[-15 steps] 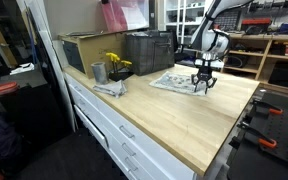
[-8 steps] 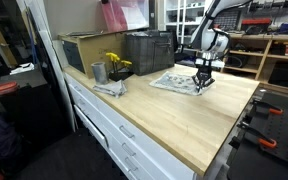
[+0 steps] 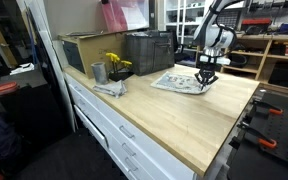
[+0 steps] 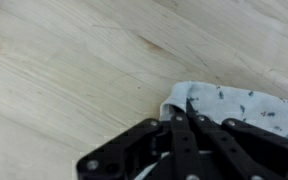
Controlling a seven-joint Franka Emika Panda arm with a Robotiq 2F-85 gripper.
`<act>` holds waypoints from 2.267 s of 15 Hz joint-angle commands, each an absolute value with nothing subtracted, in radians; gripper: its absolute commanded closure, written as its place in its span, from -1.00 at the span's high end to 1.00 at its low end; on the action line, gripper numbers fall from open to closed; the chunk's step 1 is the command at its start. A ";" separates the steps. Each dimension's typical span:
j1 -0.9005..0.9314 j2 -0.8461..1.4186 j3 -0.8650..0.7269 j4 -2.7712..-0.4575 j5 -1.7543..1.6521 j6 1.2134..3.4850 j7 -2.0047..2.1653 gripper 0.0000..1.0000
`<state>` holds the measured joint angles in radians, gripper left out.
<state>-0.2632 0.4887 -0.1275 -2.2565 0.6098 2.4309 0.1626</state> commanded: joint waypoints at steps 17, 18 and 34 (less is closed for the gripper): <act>-0.050 0.303 -0.313 -2.510 0.151 2.611 0.573 0.45; -0.039 0.302 -0.330 -2.506 0.122 2.624 0.609 0.58; -0.213 0.388 -0.350 -2.305 0.239 2.631 0.695 1.00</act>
